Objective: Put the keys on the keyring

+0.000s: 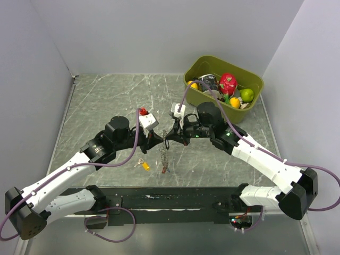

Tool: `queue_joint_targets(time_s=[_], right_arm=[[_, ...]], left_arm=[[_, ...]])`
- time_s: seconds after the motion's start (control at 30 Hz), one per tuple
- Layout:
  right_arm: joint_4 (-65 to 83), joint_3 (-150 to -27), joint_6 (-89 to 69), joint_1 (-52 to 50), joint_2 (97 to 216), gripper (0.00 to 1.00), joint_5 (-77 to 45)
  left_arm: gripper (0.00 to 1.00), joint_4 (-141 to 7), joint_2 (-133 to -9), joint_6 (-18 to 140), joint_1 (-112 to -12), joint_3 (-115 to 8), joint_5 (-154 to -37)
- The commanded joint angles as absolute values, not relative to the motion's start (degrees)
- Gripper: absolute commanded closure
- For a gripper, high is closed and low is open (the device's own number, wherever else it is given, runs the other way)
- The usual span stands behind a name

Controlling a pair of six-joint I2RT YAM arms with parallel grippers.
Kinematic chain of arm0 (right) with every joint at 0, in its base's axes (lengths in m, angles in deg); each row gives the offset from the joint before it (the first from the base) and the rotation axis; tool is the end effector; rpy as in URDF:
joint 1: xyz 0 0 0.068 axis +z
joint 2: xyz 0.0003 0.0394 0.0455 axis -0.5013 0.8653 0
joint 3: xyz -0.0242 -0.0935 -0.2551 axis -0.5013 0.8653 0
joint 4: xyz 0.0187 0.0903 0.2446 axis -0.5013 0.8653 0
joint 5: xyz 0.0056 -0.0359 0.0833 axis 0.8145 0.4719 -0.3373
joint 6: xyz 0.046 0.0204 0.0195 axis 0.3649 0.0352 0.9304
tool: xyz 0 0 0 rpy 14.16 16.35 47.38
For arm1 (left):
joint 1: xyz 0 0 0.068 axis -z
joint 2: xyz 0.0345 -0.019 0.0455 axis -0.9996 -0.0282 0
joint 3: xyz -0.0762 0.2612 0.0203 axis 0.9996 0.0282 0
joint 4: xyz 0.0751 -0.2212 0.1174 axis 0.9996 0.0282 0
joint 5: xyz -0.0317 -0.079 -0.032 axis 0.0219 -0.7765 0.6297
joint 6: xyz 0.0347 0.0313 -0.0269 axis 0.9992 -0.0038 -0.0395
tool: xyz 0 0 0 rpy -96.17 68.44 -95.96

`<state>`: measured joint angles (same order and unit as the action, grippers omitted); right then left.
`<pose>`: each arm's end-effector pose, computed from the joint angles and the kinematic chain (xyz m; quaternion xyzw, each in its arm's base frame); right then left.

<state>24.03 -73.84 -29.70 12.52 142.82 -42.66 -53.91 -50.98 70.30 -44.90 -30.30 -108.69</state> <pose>0.1821 0.1946 0.3481 -0.5139 0.6295 0.3703 0.4501 0.1524 -0.1625 0.3292 0.3838 0.7031 -0.3638 0.4753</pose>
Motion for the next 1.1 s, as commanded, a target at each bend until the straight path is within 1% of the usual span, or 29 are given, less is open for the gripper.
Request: queue_joint_targets(time_s=[0.0, 0.23, 0.57, 1.07], right_arm=[[21.6, -77.0, -29.8, 12.7, 143.6, 1.00, -42.5], [22.0, -77.5, -30.5, 13.0, 144.0, 1.00, -44.1], [20.5, -76.1, -29.3, 13.2, 143.8, 1.00, -40.2], [20.0, -72.9, -29.3, 11.8, 142.5, 1.00, -39.5]], left_arm=[[0.99, -57.5, -50.6, 70.9, -44.5, -31.7, -111.8], [0.99, -57.6, -50.8, 70.9, -44.6, -31.7, -112.0], [0.99, -57.6, -50.2, 71.0, -44.5, -31.6, -112.0], [0.99, -57.8, -48.1, 70.9, -44.6, -31.3, -111.1]])
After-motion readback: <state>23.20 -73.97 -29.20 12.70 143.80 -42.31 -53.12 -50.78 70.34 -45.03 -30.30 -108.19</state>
